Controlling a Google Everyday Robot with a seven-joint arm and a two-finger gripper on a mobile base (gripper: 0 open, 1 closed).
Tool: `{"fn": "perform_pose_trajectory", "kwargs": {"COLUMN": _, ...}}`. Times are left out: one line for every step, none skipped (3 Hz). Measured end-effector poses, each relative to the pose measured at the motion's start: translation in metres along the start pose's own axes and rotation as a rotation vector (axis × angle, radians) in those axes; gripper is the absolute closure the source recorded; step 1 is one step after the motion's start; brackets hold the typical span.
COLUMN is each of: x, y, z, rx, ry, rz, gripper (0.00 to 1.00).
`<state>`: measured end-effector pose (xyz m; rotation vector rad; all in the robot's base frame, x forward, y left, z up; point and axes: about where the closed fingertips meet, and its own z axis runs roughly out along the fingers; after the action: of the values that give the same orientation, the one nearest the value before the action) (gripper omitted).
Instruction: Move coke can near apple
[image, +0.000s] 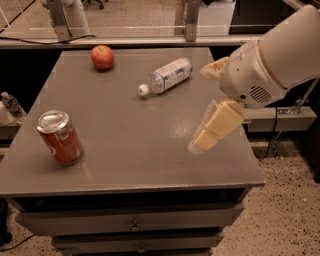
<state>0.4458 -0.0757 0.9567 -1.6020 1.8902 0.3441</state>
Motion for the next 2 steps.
{"fn": "perform_pose_trajectory", "kwargs": {"x": 0.0017, "y": 0.0000, "z": -0.0010, "rx": 0.001, "ry": 0.008, "rz": -0.002, "gripper": 0.00}}
{"fn": "perform_pose_trajectory", "kwargs": {"x": 0.0000, "y": -0.0017, "z": -0.0041, "rx": 0.002, "ry": -0.026, "rz": -0.005, "gripper": 0.00}}
